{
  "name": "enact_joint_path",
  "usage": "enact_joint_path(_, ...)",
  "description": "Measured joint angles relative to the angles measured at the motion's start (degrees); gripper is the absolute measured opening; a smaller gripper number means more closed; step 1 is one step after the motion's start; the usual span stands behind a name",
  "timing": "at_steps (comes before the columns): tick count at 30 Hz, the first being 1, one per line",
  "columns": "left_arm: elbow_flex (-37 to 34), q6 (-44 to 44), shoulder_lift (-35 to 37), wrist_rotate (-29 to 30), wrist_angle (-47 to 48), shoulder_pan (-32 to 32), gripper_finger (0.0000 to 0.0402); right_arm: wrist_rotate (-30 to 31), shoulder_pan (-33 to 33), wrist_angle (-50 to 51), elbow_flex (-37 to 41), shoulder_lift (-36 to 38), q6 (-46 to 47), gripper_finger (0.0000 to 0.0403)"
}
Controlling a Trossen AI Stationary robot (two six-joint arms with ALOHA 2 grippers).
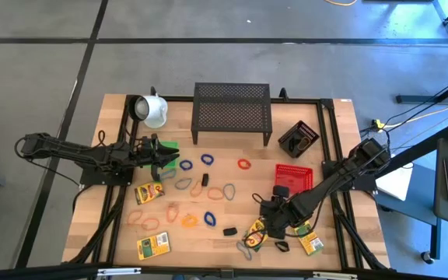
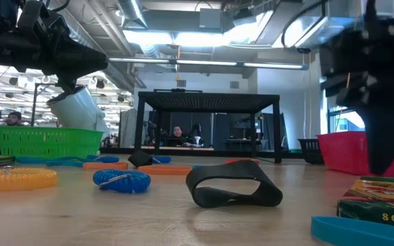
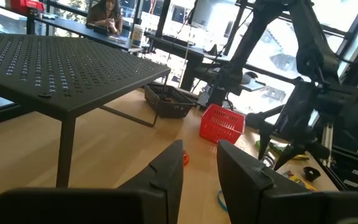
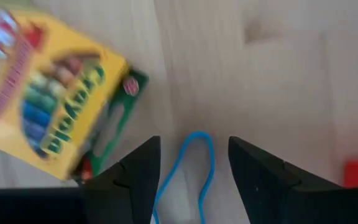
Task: Pick & Place Office Desk Supplies
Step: Put the blue rubber band into the black bin
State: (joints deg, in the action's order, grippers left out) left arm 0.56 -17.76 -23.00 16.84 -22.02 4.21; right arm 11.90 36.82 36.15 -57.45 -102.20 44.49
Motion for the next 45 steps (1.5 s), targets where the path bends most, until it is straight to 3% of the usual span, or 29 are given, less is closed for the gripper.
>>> enact_joint_path(14, 0.02, -0.04, -0.02, 0.00, 0.00, -0.02, 0.0091, 0.68, 0.04, 1.17, -0.28, -2.20, 0.12, 0.0181)
enact_joint_path(19, 0.00, -0.01, -0.01, 0.00, 0.00, -0.01, 0.0091, 0.33, 0.04, 0.88, -0.28, -2.29, 0.24, 0.0137)
enact_joint_path(29, 0.00, -0.03, -0.02, 0.00, 0.00, 0.00, 0.0091, 0.30, 0.04, 1.24, -0.24, -2.31, 2.16, 0.0010)
enact_joint_path(36, 0.01, 0.01, 0.00, 0.00, 0.00, -0.01, 0.0091, 2.66, 0.04, 1.72, -0.11, -1.97, 6.65, 0.0014)
enact_joint_path(45, 0.00, -0.02, -0.02, 0.00, 0.00, -0.02, 0.0091, 13.63, -1.25, 8.20, -6.53, -1.36, 6.27, 0.0007)
